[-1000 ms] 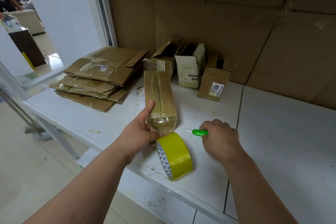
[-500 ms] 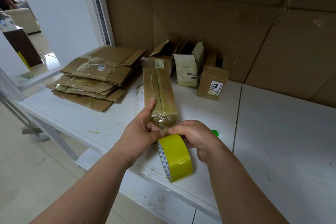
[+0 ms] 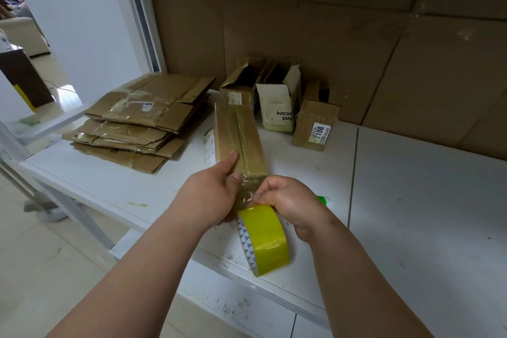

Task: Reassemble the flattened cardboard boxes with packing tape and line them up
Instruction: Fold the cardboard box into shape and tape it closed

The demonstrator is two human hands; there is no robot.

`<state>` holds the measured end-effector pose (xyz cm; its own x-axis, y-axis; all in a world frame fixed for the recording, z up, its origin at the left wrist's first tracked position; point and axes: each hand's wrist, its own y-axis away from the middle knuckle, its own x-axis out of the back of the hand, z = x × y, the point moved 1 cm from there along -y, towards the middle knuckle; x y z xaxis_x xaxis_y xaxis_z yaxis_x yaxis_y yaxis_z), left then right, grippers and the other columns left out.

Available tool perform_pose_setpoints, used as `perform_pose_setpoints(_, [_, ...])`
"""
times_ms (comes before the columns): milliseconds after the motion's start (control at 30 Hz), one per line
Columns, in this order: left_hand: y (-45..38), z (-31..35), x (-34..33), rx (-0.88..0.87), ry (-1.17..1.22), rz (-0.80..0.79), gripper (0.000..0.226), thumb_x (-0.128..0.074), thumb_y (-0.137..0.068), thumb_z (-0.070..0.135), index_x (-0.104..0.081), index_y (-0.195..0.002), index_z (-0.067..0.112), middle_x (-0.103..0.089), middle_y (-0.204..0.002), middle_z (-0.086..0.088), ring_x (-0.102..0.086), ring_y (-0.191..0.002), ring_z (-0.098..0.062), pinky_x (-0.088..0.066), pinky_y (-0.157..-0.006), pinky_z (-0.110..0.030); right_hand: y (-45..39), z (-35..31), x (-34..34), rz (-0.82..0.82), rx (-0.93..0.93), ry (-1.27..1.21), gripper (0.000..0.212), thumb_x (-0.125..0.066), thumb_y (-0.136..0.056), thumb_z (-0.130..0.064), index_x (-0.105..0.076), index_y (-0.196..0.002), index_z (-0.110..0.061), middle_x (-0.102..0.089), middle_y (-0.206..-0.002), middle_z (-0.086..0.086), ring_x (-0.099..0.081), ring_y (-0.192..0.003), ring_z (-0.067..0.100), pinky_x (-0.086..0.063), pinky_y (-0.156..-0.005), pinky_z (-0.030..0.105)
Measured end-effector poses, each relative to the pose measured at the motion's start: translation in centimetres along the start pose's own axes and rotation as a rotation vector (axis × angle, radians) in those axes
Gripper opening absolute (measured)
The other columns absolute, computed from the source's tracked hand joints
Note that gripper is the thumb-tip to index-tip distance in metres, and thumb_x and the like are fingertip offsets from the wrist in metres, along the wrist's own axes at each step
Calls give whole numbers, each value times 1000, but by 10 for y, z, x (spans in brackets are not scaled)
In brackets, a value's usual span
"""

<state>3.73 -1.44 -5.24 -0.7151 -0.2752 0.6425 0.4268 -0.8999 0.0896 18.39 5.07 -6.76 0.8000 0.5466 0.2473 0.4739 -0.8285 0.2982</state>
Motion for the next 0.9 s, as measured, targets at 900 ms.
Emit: perform_pose_setpoints(900, [-46,-37,12,-458,-478,77,69,-81,-76,36,-55,-140,29,-48,-144,-4,-54,-121,-30,-49,-99,-45,-6,-23,-2,38,247,235,20,-54,-97,-22,-54,-77,-25,-68,-102,14,-62,-92,24,-48,-83,41])
